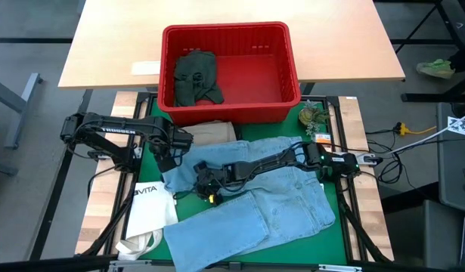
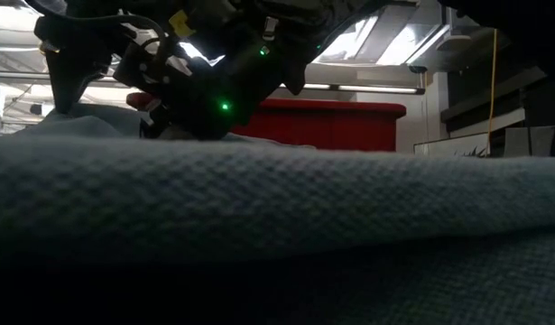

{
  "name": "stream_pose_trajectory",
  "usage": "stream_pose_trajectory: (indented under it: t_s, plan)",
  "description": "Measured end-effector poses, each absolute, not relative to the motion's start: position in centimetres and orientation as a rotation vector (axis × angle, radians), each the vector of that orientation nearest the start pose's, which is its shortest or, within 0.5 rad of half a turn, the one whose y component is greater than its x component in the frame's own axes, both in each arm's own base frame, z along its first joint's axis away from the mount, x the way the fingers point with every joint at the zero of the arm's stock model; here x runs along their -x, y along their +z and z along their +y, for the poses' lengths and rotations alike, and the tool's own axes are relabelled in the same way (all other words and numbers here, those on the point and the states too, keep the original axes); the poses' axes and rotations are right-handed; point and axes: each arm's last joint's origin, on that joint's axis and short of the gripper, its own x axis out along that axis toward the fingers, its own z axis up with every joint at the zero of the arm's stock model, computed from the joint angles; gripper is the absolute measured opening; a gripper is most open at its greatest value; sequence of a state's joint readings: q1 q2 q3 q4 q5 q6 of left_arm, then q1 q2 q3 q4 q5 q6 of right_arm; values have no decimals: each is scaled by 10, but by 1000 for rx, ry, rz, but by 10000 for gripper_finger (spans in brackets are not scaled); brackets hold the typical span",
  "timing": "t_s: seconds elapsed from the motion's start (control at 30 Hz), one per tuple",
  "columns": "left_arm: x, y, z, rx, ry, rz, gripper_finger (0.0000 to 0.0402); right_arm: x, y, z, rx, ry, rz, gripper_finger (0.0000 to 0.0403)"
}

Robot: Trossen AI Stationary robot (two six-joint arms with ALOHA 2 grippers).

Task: Fold Laundry from Bin
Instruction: Fold the light blue pants

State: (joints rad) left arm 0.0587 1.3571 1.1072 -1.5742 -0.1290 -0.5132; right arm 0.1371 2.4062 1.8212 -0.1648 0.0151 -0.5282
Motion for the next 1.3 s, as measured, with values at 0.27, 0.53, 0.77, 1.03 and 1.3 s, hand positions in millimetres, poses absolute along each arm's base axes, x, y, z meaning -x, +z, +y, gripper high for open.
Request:
stream_pose_trajectory:
  t_s: [0.27,0.53,0.77,1.03,1.3]
  plan:
    - [-188,270,15,288,601,1700,135,-520,130,71,559,311,698,113]
    - [-178,305,13,373,596,1527,135,-520,131,71,559,310,695,113]
    - [-161,320,-9,515,619,1366,135,-518,136,71,560,311,701,113]
    - [-157,295,-53,572,558,1338,135,-513,159,70,559,309,695,113]
    - [-156,251,-94,502,359,1269,135,-509,180,70,559,303,667,113]
